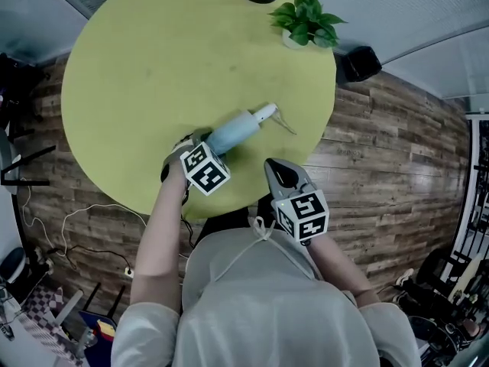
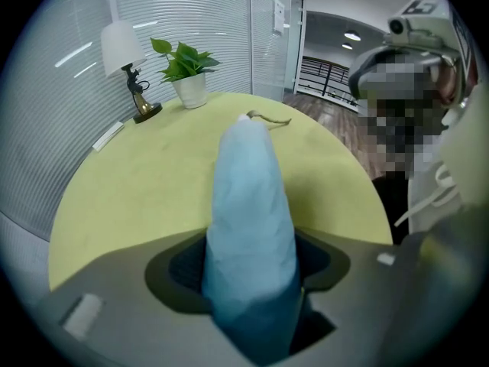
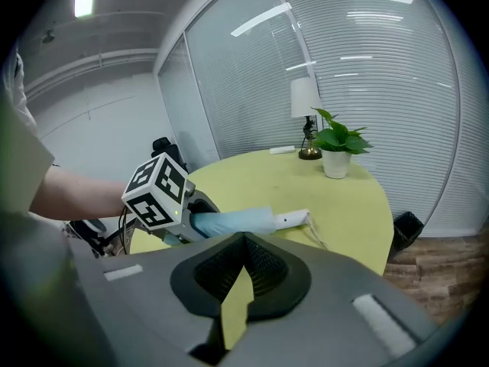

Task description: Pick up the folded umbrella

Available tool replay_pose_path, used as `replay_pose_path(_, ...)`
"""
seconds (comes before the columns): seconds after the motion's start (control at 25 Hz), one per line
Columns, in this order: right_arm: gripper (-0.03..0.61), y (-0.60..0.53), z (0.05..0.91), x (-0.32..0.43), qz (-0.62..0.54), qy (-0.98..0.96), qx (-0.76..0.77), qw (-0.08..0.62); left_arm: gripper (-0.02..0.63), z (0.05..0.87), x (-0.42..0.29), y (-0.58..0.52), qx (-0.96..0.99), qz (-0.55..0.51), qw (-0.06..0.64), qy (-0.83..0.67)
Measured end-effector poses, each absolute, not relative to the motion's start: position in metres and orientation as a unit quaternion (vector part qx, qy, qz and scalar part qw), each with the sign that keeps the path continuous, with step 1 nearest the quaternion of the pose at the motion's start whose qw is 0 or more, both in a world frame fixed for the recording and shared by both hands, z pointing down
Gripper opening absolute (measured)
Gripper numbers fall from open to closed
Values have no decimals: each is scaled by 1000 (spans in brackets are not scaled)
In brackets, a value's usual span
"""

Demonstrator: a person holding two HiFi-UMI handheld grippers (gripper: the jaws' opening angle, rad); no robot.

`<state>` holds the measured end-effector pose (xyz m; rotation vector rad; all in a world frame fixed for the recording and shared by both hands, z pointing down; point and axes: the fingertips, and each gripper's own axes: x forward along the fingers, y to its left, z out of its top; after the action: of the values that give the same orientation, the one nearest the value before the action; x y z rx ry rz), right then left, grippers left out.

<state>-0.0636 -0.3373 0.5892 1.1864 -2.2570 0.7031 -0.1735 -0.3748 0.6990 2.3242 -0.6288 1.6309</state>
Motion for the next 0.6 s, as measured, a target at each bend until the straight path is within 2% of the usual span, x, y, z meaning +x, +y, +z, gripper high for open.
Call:
replay_pose_path(0.24, 0, -349, 577, -63, 235, -840, 429, 235, 296, 681, -181, -371, 792, 536, 117, -266)
replay_pose_path(0.6, 0, -380, 543, -57, 184, -864, 414, 219, 296, 605, -190, -396, 803, 434, 120, -391)
